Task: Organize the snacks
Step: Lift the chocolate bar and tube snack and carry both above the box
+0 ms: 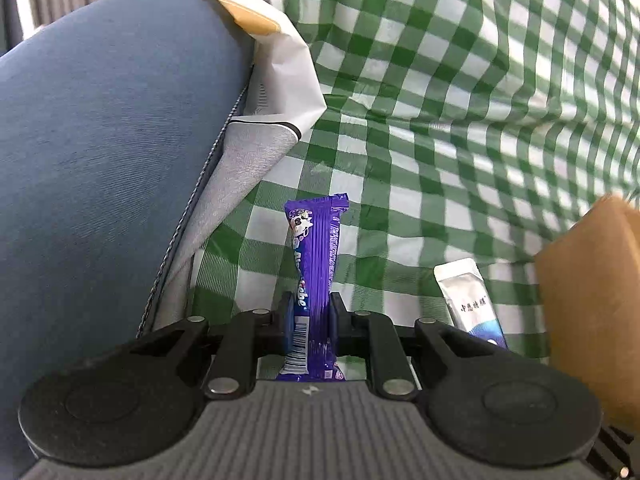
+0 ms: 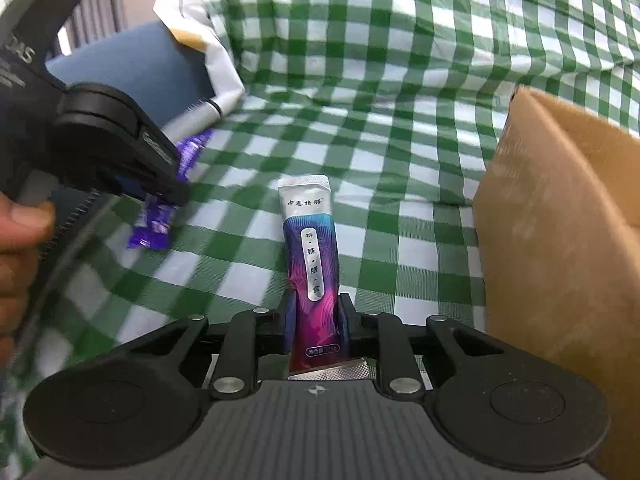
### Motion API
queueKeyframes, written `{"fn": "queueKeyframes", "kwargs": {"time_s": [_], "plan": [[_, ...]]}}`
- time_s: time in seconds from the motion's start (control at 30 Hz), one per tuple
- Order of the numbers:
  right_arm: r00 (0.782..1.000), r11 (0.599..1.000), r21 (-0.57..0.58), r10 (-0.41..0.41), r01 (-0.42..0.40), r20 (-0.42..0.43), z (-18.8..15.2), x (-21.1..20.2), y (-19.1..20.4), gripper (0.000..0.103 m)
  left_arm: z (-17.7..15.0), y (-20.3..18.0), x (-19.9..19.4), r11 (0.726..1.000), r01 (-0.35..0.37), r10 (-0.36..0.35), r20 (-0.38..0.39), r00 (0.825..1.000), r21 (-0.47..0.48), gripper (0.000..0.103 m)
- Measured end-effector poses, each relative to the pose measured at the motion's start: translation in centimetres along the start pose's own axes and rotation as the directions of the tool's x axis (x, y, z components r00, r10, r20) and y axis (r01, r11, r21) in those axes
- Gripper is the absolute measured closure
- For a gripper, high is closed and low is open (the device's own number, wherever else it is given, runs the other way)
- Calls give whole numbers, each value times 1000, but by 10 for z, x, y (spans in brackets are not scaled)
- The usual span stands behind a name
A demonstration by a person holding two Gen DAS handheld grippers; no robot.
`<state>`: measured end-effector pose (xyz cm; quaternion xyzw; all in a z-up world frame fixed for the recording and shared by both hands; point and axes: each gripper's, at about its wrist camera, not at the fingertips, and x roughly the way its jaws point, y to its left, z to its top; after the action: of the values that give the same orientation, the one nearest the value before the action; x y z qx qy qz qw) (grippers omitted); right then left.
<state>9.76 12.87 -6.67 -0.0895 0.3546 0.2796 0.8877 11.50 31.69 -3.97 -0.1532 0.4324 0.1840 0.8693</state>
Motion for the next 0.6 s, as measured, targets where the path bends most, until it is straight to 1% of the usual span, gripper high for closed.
{"fn": "queueKeyframes", "kwargs": {"time_s": [0.07,0.2,0.33,0.5,0.6], "plan": [[1000,1000,-1,15,-15,4,5,-16,-1,81,-1,0,-15,1000,9,-9,-2,1000,-15,85],[998,997,39,62,-62,-1,10,-52,-7,81,-8,-5,-49,999,38,-38,17,999,-24,85],[995,993,55,103,-102,-16,4,-87,-11,81,-30,-8,-87,995,93,-91,55,994,-42,85],[993,990,80,118,-120,29,-10,-134,-21,81,-60,-10,-114,980,164,-155,83,984,-115,85],[991,987,102,116,-123,66,-20,-153,-27,81,-76,-19,-120,981,163,-153,89,984,-108,85]]}}
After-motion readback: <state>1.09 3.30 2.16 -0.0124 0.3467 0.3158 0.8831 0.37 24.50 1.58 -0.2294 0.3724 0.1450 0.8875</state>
